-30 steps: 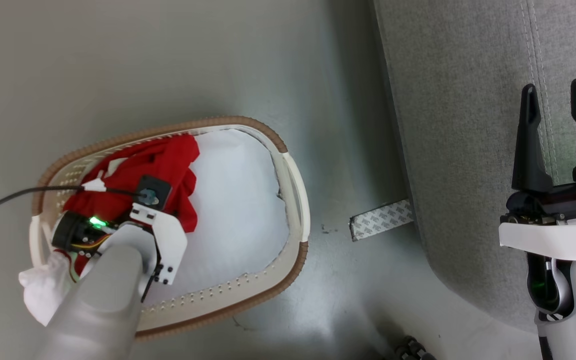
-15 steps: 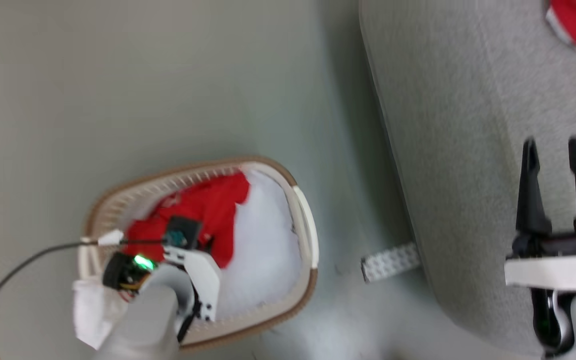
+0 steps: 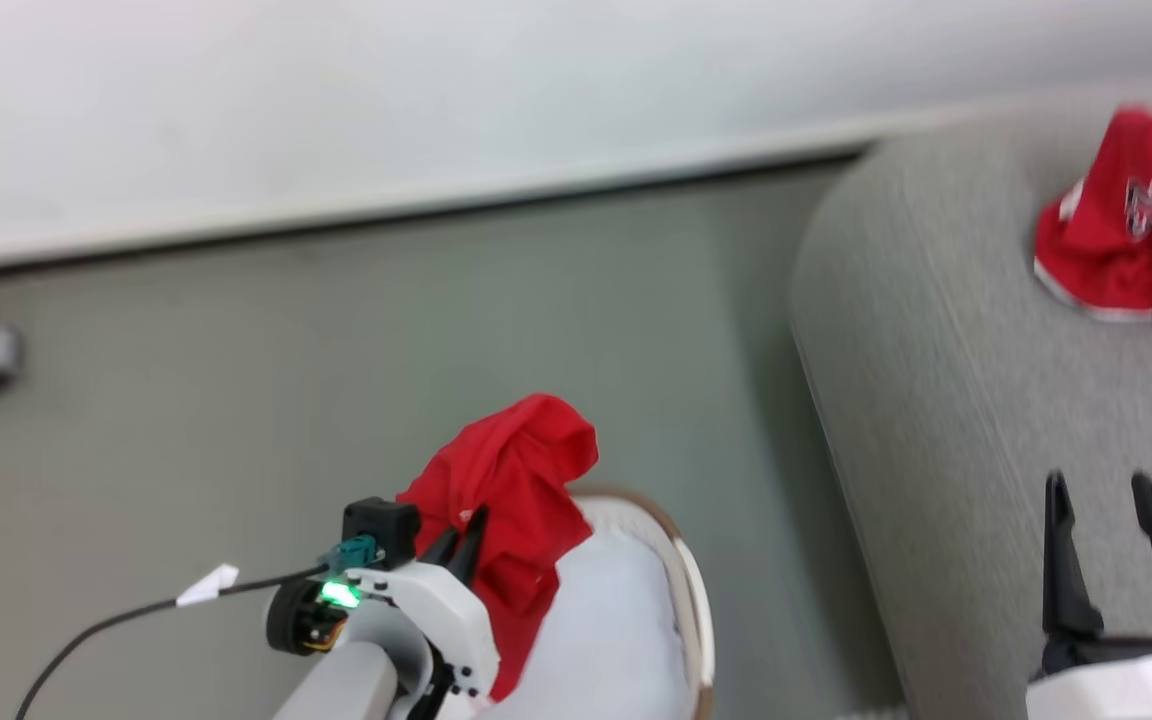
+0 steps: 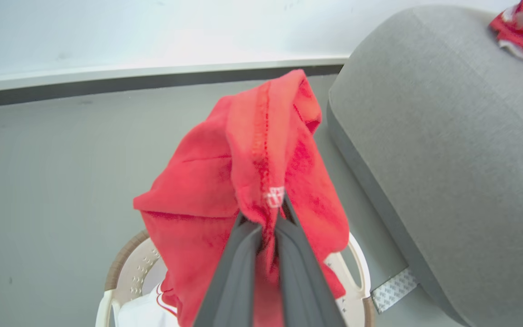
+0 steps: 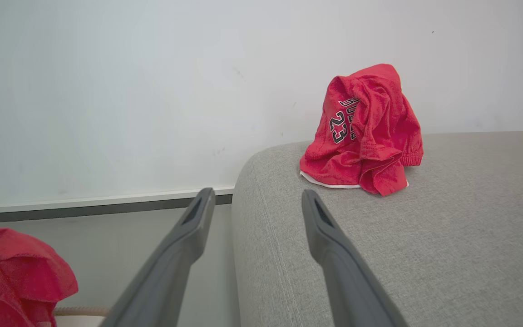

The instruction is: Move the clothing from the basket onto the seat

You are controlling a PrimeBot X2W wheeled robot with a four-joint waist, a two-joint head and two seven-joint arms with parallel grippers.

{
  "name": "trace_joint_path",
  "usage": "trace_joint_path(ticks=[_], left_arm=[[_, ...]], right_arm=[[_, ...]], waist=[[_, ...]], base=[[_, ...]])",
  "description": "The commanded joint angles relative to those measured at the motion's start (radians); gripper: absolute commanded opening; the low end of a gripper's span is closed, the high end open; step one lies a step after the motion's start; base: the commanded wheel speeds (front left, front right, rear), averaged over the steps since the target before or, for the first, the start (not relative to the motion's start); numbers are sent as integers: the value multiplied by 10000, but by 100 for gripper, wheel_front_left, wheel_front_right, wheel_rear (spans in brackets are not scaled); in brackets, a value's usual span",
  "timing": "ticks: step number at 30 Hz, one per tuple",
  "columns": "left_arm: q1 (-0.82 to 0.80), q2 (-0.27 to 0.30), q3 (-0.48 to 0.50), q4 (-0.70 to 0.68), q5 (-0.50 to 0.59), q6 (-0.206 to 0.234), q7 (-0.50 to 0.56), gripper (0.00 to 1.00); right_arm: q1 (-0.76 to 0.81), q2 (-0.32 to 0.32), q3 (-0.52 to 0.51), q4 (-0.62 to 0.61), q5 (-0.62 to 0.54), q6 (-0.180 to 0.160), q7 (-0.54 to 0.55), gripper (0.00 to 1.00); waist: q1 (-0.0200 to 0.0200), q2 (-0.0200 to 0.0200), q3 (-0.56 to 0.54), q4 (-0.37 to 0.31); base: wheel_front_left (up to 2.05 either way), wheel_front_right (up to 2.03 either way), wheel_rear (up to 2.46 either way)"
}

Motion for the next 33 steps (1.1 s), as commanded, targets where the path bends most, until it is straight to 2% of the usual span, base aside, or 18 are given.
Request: trace_joint_path(ticks=[1,7,16,26,33], left_arm=[[254,15,-24,-227,-274,84,-74,0],[839,16,-164,-1818,-722,608,74,0],[1346,518,121,-4235,-825,1315,676,0],[1818,1071,325,-6079,-910,1825,1376,0],[2026,1252,315,-6929,-936,2021,1734,0]], right_arm=[[276,-33,-59,59,-72,-26,-14,100],[993,-30,-144,211,-150,-26,-15,100],[1437,-32,-31,213,-186,-26,-15,100],[1843,-30,179,116,-287,-26,-15,100],[1958,-30,367,64,-242,-26,-15,100]], waist=[[3,0,-1373,832],[3,0,-2560,1091],[3,0,-3171,1146],[3,0,-3658,988],[3,0,-3643,847]], base=[[0,0,0],[0,0,0],[0,0,0],[0,0,0],[0,0,0]])
